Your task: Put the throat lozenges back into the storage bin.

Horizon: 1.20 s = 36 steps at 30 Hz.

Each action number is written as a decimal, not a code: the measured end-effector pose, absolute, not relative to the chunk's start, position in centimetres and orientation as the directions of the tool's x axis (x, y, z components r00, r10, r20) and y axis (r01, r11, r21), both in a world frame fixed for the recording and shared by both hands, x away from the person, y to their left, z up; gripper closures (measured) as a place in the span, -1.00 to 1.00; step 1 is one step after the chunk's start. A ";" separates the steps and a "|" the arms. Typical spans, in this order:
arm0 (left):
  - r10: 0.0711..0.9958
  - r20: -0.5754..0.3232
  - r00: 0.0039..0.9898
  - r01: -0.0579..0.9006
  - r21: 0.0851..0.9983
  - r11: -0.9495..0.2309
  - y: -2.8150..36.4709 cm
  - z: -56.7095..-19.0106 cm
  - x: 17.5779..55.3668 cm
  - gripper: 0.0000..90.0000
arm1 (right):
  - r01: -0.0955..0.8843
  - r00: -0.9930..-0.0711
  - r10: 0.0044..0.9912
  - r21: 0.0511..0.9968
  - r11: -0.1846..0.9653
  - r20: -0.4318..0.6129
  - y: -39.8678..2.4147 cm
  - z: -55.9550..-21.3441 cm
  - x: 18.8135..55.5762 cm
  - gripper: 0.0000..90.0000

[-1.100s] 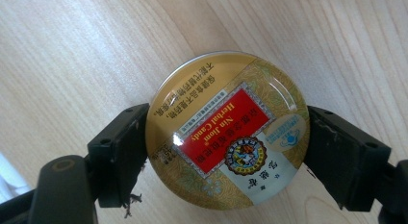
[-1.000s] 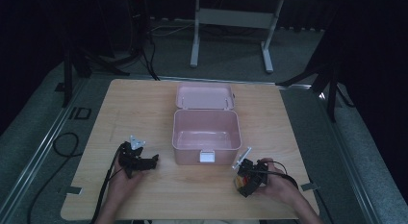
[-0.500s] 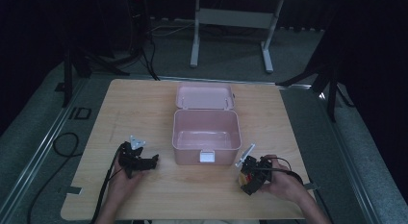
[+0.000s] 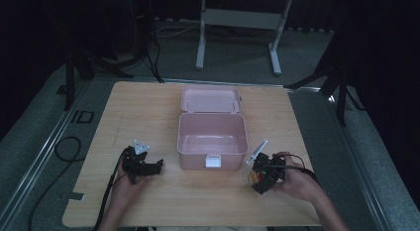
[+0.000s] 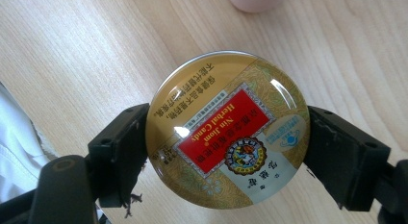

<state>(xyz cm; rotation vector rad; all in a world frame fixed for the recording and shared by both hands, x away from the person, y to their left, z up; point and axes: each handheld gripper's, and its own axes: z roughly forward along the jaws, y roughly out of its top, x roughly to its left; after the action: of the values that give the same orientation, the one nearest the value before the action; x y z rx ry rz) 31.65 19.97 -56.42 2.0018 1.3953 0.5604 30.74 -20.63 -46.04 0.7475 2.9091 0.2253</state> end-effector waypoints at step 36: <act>0.937 -0.009 0.350 0.670 0.701 -0.244 20.0 -56.4 31.7 -0.80 | 0.478 -0.851 0.509 0.208 0.853 -0.130 -21.0 -41.4 32.7 -0.55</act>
<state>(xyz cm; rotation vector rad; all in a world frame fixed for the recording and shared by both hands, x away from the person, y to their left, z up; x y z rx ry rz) 31.65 19.97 -56.42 2.0023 1.3952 0.5600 32.74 -21.04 -41.43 0.7654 2.8489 0.2509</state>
